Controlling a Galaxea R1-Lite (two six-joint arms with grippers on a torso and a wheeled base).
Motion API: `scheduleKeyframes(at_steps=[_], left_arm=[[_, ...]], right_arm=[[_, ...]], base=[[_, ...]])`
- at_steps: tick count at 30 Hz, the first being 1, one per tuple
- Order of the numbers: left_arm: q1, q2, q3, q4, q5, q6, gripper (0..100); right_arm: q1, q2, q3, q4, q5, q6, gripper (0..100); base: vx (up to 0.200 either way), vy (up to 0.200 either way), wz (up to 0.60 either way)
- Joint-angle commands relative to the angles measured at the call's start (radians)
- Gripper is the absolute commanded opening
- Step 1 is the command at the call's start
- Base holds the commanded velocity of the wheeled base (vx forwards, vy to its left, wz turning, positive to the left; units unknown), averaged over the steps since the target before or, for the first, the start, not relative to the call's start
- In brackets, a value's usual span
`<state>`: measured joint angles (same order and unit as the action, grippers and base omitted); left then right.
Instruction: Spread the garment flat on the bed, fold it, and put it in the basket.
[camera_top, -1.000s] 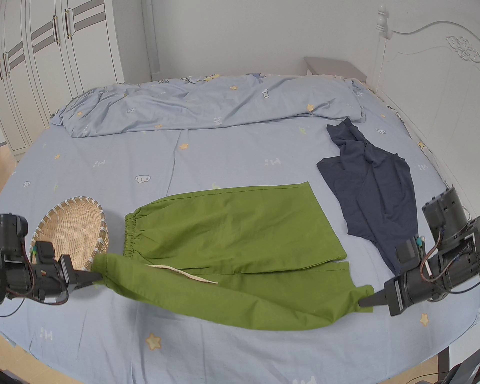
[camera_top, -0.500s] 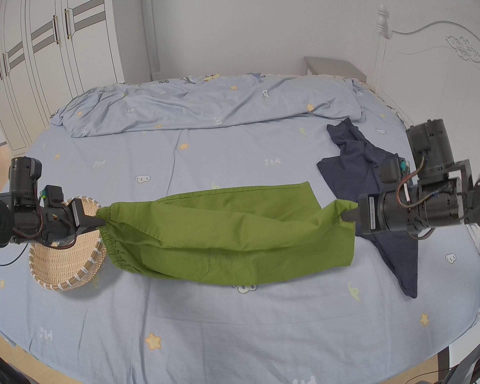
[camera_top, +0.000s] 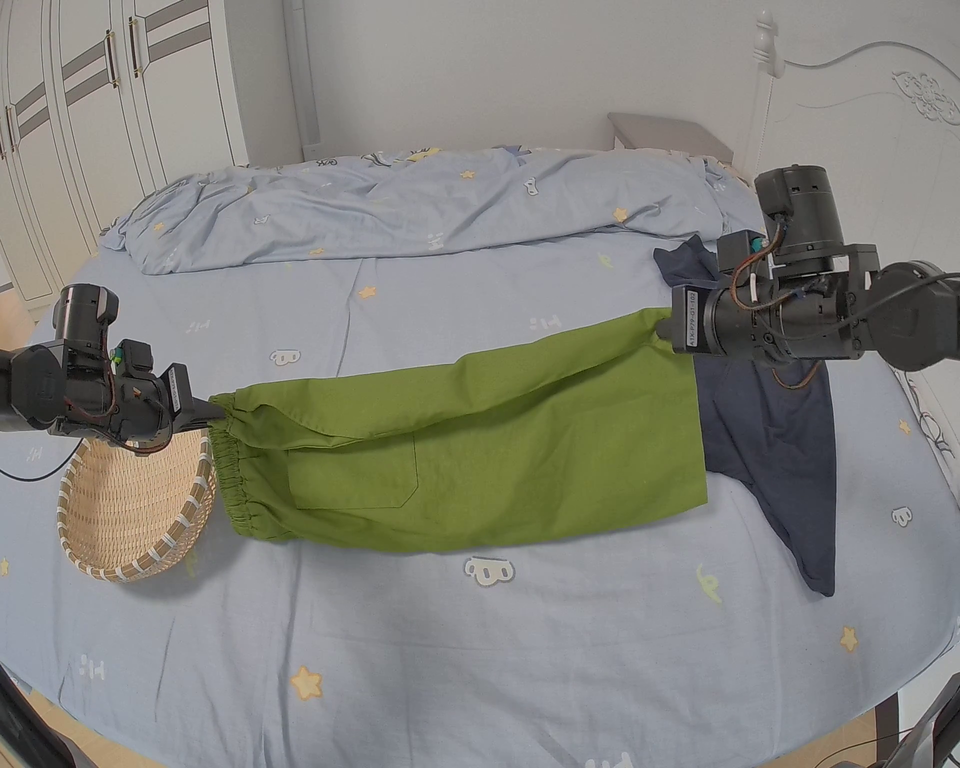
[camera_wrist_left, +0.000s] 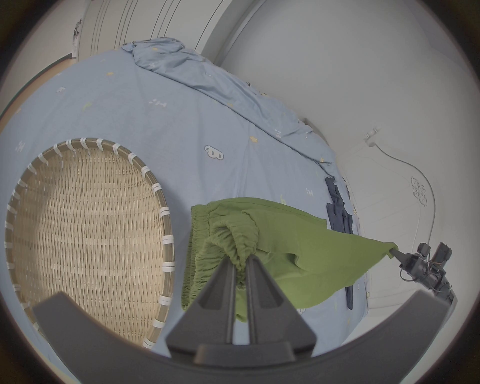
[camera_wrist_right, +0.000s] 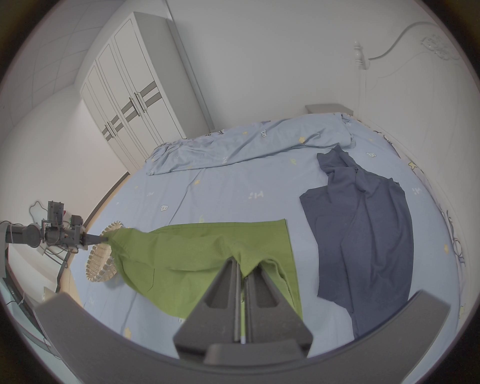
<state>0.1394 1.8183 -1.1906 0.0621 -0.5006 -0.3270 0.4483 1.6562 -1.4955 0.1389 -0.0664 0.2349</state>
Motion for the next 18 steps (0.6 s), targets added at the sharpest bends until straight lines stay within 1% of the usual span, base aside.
scheduleKeyframes(at_steps=[1,7,9,11,13,14,16,18], left_arm=[[0.005,0.013,-0.021,0.016,-0.009,0.005,0],[0.017,0.029,-0.035,0.016,-0.012,0.005,0],[0.017,0.030,-0.035,0.016,-0.012,0.005,0],[0.019,0.029,-0.033,0.016,-0.013,0.005,0],[0.019,0.030,-0.032,0.016,-0.012,0.005,0],[0.019,0.030,-0.032,0.016,-0.012,0.005,0],[0.017,0.030,-0.032,0.016,-0.013,0.006,0],[0.014,0.032,-0.030,0.016,-0.013,0.006,0]], right_arm=[[-0.016,0.100,-0.088,0.001,-0.007,0.000,0],[-0.023,0.122,-0.130,0.002,-0.009,-0.002,0],[-0.026,0.134,-0.161,0.007,-0.015,0.001,0],[-0.025,0.132,-0.157,0.016,-0.023,0.006,0],[-0.008,0.089,-0.121,0.077,-0.020,0.020,0],[-0.008,0.089,-0.121,0.077,-0.020,0.020,0],[0.044,0.019,-0.046,0.116,-0.015,0.040,0],[0.069,-0.015,0.001,0.114,-0.023,0.044,0]], base=[[0.000,0.000,0.00],[0.000,0.000,0.00],[0.000,0.000,0.00],[0.000,0.000,0.00],[0.000,0.000,0.00],[0.000,0.000,0.00],[0.000,0.000,0.00],[0.000,0.000,0.00]])
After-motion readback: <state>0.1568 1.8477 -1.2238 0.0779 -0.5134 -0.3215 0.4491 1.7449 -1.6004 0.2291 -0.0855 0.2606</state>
